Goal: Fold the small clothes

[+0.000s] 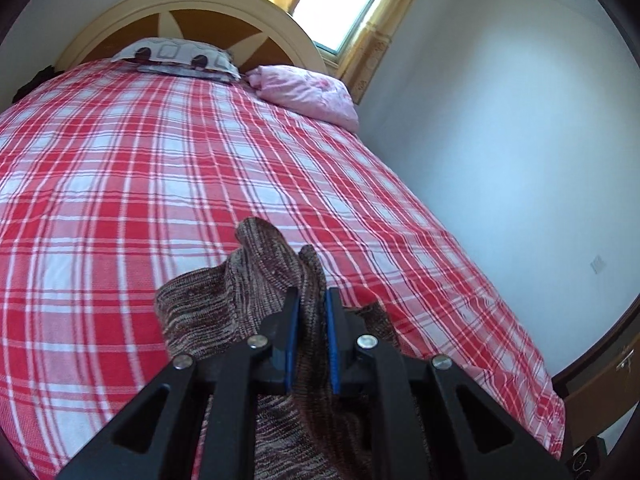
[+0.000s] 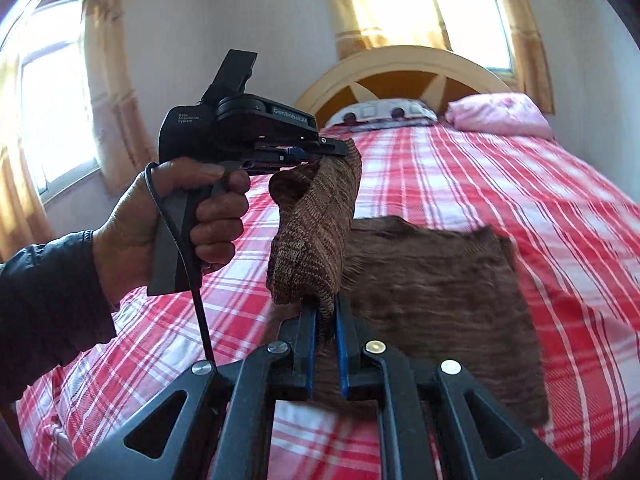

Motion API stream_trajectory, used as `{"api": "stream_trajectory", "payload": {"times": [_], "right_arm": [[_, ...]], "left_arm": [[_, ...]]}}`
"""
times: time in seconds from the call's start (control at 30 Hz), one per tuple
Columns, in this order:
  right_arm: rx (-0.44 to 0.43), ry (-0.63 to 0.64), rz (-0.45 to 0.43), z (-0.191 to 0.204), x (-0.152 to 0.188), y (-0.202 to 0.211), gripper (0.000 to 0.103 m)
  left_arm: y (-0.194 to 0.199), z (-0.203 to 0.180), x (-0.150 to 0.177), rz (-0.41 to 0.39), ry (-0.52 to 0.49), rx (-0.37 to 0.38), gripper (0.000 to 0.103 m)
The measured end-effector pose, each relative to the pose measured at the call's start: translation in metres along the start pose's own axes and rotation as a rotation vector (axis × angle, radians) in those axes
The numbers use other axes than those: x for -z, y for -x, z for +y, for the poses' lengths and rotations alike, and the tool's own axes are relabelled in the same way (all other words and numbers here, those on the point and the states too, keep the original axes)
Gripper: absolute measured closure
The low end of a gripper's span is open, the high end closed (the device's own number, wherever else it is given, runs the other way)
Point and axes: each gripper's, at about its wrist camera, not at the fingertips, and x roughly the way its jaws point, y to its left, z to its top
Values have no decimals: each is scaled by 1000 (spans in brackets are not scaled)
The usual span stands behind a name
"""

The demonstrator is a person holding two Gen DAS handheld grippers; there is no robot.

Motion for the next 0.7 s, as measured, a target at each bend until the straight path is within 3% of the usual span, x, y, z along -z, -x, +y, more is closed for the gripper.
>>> {"api": "stream_trajectory", "payload": {"times": [0.2,0.37,0.6,0.7], "right_arm": [[16,-91,49,-39,12,6,95],[36,-176,86,-75,28,7,95],[46,-254,124,-104,45,12,95],[49,-305,133,-115,51,13,95]], "left_arm": [[-45,-39,10,75,-95,-33,90],[-82,-53,23,144,-111,-54,90],[-110,-84,33,193,-164,-75,89],[-109,-93,32,186,-178,-95,84]]}}
